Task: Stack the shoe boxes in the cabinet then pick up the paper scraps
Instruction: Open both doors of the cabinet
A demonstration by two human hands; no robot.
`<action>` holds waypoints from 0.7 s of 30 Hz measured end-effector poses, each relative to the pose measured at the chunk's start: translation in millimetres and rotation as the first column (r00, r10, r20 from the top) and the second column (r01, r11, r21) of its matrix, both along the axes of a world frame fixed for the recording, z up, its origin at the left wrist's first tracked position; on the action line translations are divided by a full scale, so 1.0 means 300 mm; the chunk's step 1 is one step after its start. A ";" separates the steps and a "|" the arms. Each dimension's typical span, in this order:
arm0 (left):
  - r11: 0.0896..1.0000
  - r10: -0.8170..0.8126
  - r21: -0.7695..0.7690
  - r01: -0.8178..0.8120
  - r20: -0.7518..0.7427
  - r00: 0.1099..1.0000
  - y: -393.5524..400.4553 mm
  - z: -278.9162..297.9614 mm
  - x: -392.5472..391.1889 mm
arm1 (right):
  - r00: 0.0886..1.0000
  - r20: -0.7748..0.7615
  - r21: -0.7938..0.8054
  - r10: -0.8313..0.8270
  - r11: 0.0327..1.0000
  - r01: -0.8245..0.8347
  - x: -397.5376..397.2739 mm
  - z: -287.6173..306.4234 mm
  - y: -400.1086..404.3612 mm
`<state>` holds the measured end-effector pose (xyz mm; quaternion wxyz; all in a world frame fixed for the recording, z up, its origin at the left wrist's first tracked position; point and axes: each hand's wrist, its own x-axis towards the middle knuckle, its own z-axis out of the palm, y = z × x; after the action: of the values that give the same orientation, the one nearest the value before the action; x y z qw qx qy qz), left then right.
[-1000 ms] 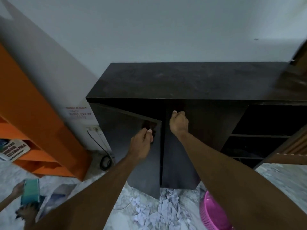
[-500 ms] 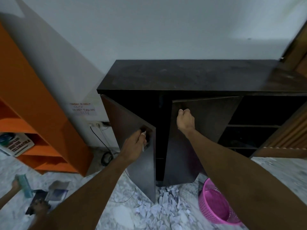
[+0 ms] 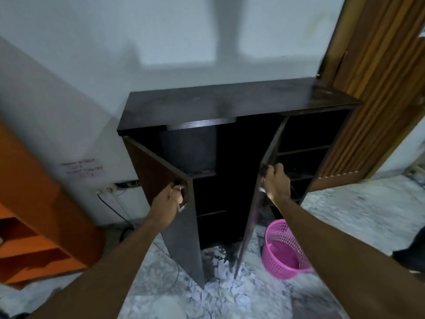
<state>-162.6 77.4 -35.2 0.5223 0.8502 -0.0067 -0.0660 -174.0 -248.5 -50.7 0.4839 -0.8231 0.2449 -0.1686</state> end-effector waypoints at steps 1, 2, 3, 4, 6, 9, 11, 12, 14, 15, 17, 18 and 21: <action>1.000 0.010 -0.025 -0.010 0.005 1.000 0.029 -0.043 0.018 | 0.999 0.024 0.014 -0.029 0.999 0.029 -0.045 -0.007 -0.020; 0.999 0.009 -0.034 -0.009 0.001 1.000 0.074 -0.130 0.064 | 0.997 0.043 0.037 -0.064 0.997 0.062 -0.086 -0.013 -0.037; 1.000 0.011 -0.026 -0.011 0.002 1.000 0.106 -0.191 0.087 | 0.993 0.063 0.071 -0.103 0.993 0.099 -0.122 -0.016 -0.049; 1.000 0.013 -0.009 -0.013 0.007 1.000 0.133 -0.231 0.096 | 0.986 0.076 0.113 -0.149 0.984 0.140 -0.152 -0.015 -0.060; 1.000 0.019 0.012 -0.019 0.040 0.999 0.153 -0.148 0.012 | 0.972 0.089 0.175 -0.217 0.964 0.199 -0.195 0.000 -0.079; 0.997 0.080 -0.020 -0.079 0.073 0.994 0.176 -0.037 -0.104 | 0.973 0.041 0.137 -0.229 0.966 0.222 -0.230 0.027 -0.131; 0.988 0.146 -0.050 -0.143 0.058 0.988 0.224 -0.029 -0.132 | 0.967 -0.013 0.087 -0.256 0.963 0.256 -0.239 0.034 -0.183; 0.985 0.171 -0.047 -0.169 0.059 0.983 0.249 -0.032 -0.140 | 0.964 -0.040 0.075 -0.264 0.961 0.266 -0.246 0.038 -0.203; 0.977 0.214 -0.032 -0.212 0.058 0.975 0.290 -0.028 -0.165 | 0.958 -0.070 0.050 -0.280 0.958 0.283 -0.257 0.039 -0.236; 0.970 0.242 -0.017 -0.241 0.058 0.969 0.307 -0.022 -0.180 | 0.954 -0.074 0.043 -0.290 0.955 0.294 -0.260 0.037 -0.249; 0.949 0.315 -0.007 -0.315 0.059 0.947 0.332 -0.007 -0.219 | 0.942 -0.093 0.047 -0.323 0.944 0.328 -0.270 0.031 -0.255; 0.936 0.350 -0.006 -0.351 0.085 0.933 0.339 0.000 -0.244 | 0.933 -0.105 0.053 -0.345 0.935 0.351 -0.276 0.025 -0.254; 0.851 0.515 -0.014 -0.525 0.225 0.827 0.366 -0.021 -0.307 | 0.905 -0.120 0.076 -0.408 0.905 0.418 -0.317 0.019 -0.230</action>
<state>-254.6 187.3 -41.5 0.4958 0.8342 0.1687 0.1731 -269.2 -317.3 -44.9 0.4648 -0.7348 0.4459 -0.2128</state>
